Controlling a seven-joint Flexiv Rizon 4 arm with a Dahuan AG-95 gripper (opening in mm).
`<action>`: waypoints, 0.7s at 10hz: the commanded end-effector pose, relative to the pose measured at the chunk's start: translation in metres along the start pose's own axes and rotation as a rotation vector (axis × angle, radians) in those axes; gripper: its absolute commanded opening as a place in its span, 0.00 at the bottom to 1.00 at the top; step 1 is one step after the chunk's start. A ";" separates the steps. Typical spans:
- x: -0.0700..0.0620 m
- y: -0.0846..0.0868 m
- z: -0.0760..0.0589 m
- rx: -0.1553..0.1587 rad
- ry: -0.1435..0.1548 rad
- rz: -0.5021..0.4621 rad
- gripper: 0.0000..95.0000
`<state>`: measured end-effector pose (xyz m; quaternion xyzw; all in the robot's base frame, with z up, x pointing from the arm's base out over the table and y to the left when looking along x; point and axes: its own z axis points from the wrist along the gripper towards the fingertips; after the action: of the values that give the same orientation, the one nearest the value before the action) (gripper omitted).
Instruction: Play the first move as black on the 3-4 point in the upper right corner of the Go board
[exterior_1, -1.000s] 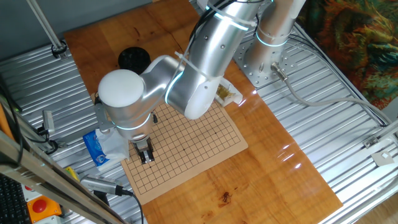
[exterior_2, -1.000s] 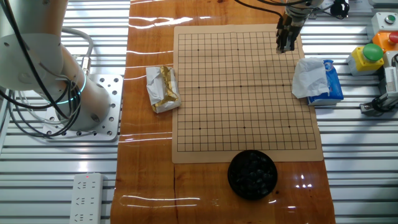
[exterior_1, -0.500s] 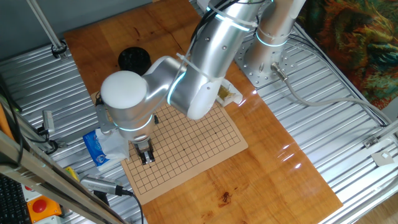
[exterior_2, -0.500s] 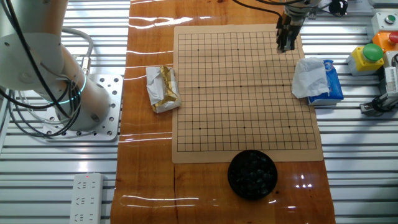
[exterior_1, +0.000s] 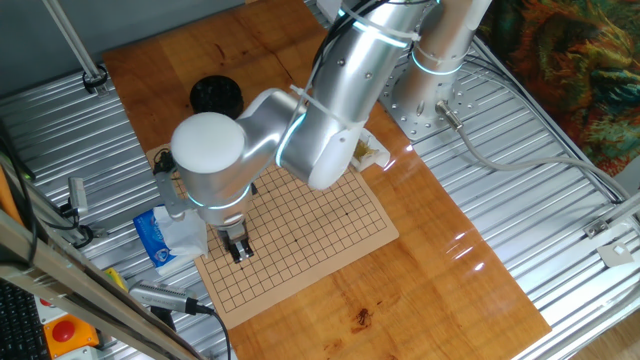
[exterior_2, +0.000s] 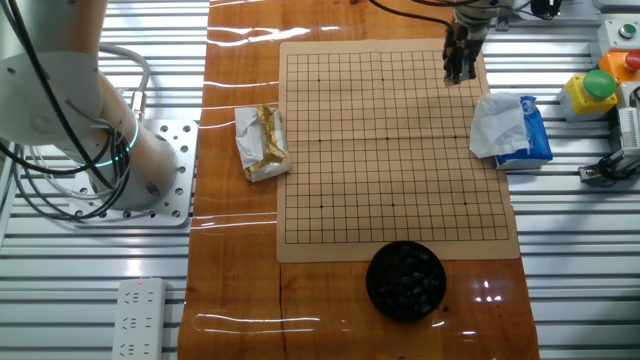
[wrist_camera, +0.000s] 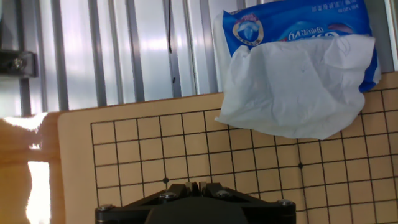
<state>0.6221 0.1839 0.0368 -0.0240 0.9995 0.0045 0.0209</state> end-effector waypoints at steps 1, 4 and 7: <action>0.001 0.000 -0.001 0.004 0.005 -0.006 0.00; 0.003 0.002 -0.003 0.007 0.017 0.025 0.00; 0.002 0.008 0.000 0.004 0.019 0.047 0.00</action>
<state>0.6193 0.1927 0.0358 0.0005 0.9999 0.0027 0.0125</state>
